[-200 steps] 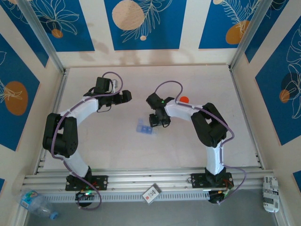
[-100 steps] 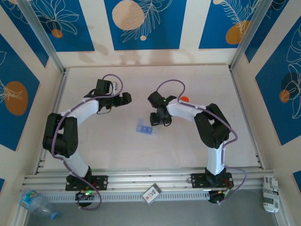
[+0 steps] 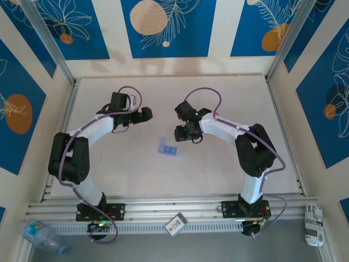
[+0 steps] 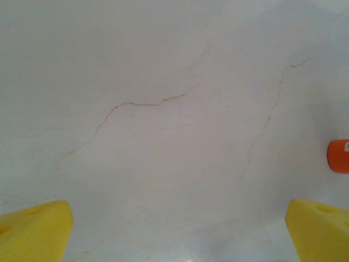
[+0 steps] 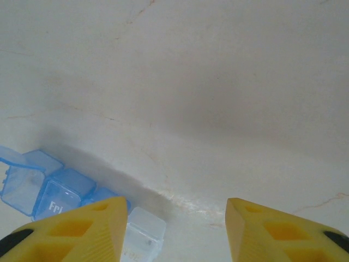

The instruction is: Sort the pills into containers

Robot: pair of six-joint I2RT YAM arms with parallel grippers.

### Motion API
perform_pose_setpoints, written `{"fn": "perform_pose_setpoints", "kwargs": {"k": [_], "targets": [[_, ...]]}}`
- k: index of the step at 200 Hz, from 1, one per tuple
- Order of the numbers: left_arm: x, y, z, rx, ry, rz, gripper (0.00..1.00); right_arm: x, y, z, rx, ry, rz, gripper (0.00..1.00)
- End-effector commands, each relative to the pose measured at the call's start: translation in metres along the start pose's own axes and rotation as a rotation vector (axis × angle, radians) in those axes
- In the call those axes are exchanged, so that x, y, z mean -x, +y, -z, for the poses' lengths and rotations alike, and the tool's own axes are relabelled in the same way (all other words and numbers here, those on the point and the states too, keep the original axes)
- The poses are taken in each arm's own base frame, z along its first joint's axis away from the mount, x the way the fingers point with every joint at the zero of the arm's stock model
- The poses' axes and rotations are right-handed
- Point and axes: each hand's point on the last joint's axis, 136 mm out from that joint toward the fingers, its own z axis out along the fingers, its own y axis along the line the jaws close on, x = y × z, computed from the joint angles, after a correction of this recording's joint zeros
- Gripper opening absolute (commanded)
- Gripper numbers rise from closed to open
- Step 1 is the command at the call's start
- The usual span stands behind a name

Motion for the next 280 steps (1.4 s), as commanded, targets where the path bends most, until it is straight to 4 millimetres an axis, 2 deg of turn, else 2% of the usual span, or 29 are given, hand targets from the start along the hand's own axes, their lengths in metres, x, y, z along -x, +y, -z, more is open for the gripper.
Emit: {"fn": "perform_pose_setpoints", "kwargs": {"k": [1,44,83,128,154,186,227,280], "targets": [[0.001,-0.011,0.01,-0.039,-0.016,-0.021,1.0,-0.003,-0.003,0.014,0.015,-0.002,-0.014,0.54],[-0.005,-0.02,0.013,-0.062,-0.018,-0.025,1.0,0.004,-0.006,0.027,0.027,-0.027,-0.028,0.59],[-0.027,-0.024,0.012,-0.075,-0.002,-0.028,1.0,-0.006,-0.001,0.028,0.042,-0.021,0.002,0.72],[-0.059,-0.027,0.011,-0.086,0.022,-0.016,1.0,-0.039,0.011,0.017,0.017,0.026,0.113,0.82],[-0.069,-0.024,0.013,-0.087,0.017,0.006,1.0,-0.06,0.015,0.011,-0.014,0.04,0.17,0.88],[-0.075,-0.026,0.011,-0.098,0.018,0.022,1.0,-0.079,0.014,-0.002,-0.056,0.069,0.196,0.89],[-0.079,-0.03,0.006,-0.104,0.026,0.025,1.0,-0.074,0.012,-0.014,-0.093,0.069,0.194,0.88],[-0.082,-0.034,0.005,-0.104,0.031,0.021,1.0,-0.059,-0.005,-0.023,-0.107,0.068,0.144,0.88]]}}
